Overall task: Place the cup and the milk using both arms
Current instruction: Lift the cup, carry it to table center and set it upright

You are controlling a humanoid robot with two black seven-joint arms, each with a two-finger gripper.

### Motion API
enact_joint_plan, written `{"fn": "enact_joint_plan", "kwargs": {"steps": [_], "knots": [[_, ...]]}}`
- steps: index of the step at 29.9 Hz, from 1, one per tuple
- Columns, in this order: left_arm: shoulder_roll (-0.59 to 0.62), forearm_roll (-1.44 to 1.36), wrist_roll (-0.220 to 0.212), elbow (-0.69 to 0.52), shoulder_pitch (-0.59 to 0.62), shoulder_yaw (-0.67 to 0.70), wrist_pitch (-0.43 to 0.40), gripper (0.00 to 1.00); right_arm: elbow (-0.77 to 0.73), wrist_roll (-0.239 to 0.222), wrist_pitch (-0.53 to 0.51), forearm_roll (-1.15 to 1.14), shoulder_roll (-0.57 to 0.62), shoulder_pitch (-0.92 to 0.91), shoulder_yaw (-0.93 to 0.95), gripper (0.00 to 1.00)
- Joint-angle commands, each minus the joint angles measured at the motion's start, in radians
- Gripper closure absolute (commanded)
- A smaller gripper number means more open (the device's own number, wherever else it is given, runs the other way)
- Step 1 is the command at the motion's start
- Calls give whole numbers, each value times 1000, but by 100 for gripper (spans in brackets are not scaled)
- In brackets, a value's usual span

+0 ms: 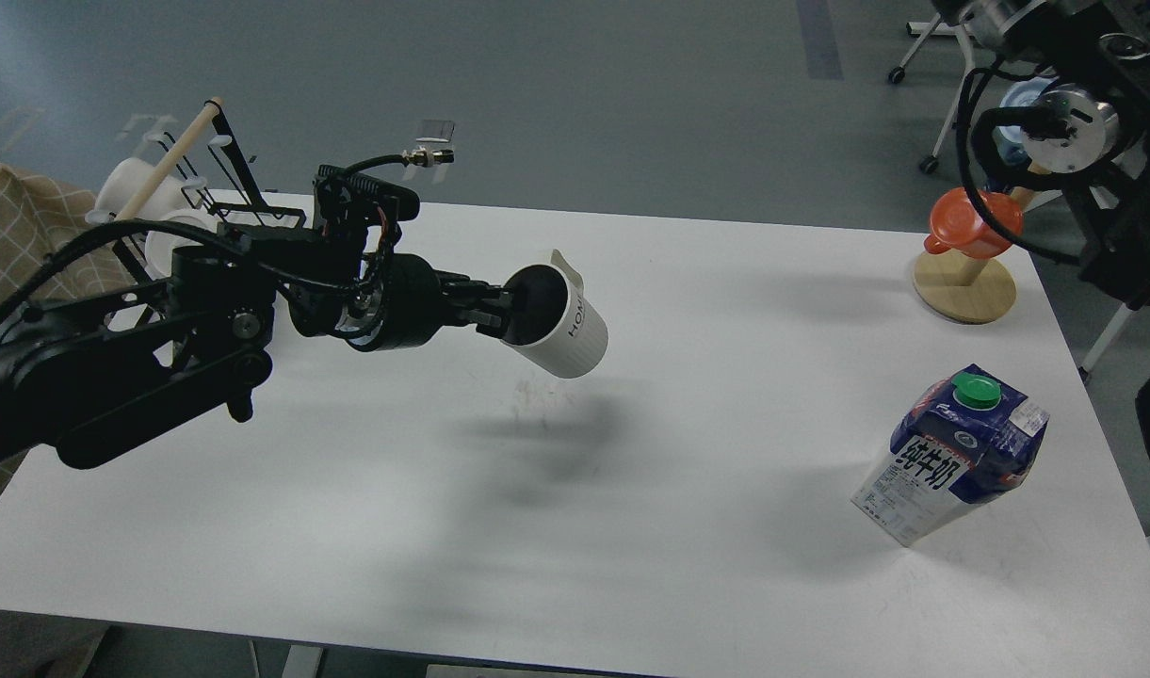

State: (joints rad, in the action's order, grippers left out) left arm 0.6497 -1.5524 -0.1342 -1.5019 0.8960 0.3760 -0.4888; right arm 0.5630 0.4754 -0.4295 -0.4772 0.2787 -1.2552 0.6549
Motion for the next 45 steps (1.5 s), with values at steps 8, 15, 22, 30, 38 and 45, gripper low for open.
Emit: {"fn": "enact_joint_plan", "kwargs": {"steps": [8,15,22,30,38,45], "knots": [[-94,-15,-24,57,35,-118,0,100,6,2,-2,0,-4,10,-18,0],[-116,-23,-33,77,64,-166,0,100,6,2,-2,0,-7,19,-18,0],[-133,-23,-42,80,64,-198,0,100,6,2,-2,0,-15,19,-18,0],[-124,-23,-59,127,63,-198,0,100,11,2,-5,0,-10,30,-20,0],[-127,-15,-58,127,57,-197,0,84,11,3,-5,0,-10,33,-20,0],[-133,-2,-59,127,55,-189,0,27,11,3,-5,0,-7,33,-20,0]]}}
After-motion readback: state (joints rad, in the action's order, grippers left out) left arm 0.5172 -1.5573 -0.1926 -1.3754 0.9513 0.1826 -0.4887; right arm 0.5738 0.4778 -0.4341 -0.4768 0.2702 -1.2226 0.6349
